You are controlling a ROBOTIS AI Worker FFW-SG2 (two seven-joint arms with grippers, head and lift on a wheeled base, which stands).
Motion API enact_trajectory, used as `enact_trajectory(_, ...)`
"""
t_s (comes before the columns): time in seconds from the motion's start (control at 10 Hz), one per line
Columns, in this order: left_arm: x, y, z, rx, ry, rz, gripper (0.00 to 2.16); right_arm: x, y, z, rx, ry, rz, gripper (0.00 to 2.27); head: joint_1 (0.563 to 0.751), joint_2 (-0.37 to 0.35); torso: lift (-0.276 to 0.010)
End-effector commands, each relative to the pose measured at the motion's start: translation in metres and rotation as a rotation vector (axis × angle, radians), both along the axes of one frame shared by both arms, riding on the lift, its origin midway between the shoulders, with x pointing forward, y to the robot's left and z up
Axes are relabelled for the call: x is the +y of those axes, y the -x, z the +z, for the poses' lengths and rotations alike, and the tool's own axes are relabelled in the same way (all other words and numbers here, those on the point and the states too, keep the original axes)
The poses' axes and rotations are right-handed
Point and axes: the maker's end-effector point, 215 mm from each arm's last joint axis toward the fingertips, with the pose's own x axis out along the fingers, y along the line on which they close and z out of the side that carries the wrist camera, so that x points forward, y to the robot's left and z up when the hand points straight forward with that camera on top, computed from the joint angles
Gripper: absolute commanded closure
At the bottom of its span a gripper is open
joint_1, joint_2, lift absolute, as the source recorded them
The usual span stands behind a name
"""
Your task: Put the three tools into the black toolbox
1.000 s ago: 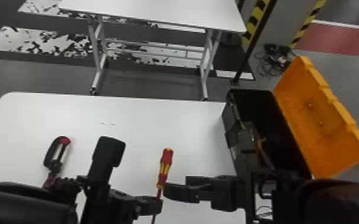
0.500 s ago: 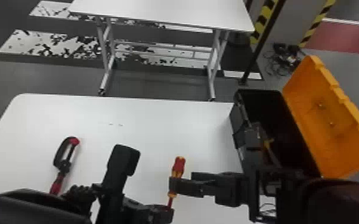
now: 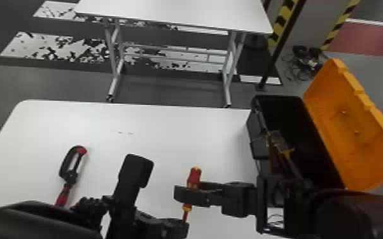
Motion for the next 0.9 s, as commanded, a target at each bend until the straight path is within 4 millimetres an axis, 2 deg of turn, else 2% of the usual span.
enact_trajectory(0.0,-0.0011,-0.0003,0.0001,0.002,0.003,0.0,2.03,0.0072,0.0016,-0.0016,0.006,-0.007,0.013,0.08,0.695,-0.108,-0.051)
enact_trajectory(0.6,-0.005,-0.0021,-0.0043,0.004,0.007,-0.011,2.03,0.0161,-0.0024,-0.0066,0.012,-0.012,0.018,0.08,0.695,-0.086,-0.051)
enact_trajectory(0.7,-0.0052,-0.0025,-0.0045,0.002,0.007,-0.012,2.03,0.0158,-0.0057,-0.006,0.007,-0.012,0.016,0.31,0.695,-0.083,-0.051)
enact_trajectory(0.8,-0.0052,-0.0019,-0.0054,0.006,0.008,-0.012,2.03,0.0152,-0.0082,-0.0073,0.006,-0.011,0.013,1.17,0.695,-0.081,-0.051)
